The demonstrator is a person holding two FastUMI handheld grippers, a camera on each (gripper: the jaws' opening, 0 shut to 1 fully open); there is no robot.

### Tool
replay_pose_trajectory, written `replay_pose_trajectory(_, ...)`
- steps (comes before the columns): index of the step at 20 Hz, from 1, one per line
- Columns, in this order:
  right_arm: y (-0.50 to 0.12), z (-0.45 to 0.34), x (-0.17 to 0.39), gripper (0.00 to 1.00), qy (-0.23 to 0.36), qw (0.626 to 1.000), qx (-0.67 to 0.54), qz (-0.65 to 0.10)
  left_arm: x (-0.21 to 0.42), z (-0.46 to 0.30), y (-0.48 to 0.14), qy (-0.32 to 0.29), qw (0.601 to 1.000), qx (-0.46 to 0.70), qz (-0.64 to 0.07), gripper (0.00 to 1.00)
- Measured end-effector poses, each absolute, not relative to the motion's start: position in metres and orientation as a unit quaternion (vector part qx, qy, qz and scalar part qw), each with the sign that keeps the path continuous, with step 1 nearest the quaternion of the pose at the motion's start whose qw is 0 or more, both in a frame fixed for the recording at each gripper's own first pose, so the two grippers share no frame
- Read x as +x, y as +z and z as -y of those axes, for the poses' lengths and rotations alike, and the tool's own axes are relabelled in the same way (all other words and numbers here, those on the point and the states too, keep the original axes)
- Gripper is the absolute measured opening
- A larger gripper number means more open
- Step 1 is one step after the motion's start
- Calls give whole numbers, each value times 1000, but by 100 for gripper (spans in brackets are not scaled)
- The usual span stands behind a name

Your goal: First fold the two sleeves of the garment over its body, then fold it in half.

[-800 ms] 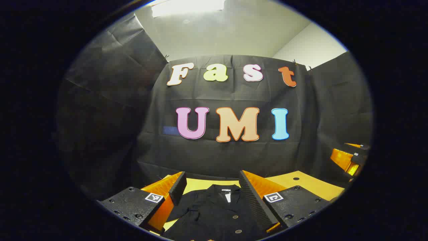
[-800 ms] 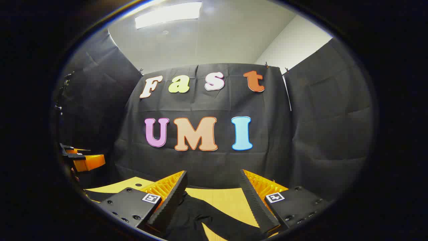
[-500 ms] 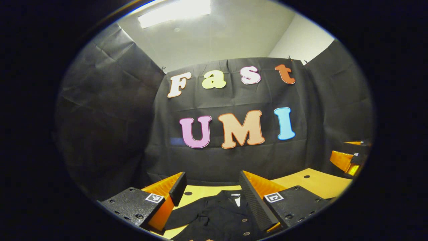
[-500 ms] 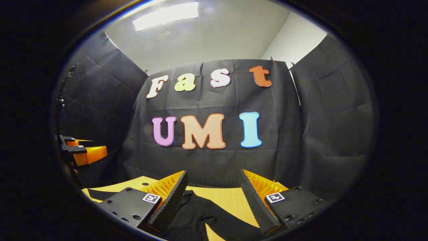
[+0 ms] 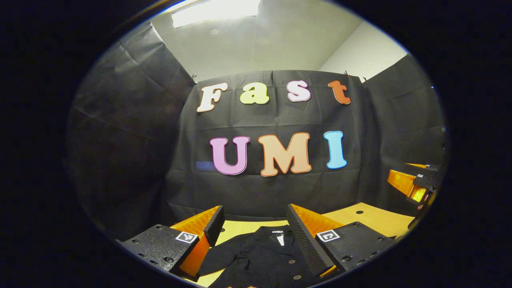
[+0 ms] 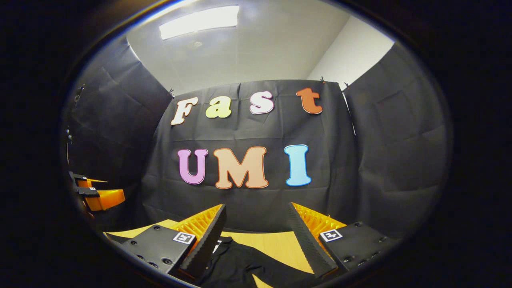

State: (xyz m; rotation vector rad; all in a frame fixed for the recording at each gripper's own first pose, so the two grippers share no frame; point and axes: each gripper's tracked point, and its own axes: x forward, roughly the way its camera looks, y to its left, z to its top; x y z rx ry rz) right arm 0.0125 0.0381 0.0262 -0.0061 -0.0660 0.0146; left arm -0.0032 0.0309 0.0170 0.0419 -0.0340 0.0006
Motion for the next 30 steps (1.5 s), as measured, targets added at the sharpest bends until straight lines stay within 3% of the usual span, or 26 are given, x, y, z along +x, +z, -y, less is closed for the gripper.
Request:
replay_pose_trajectory(1,27,-46,10,94,12,999,-6,35,-3,-36,14,2,1000,17,16,94)
replay_pose_trajectory(3,27,-59,8,99,22,999,-9,35,-3,-41,15,4,1000,11,16,94)
replay_pose_trajectory(5,26,-64,7,96,27,999,-15,36,-4,-44,13,5,1000,11,14,94)
replay_pose_trajectory(30,15,-96,-2,97,51,999,-13,12,-15,-69,0,14,1000,-1,0,94)
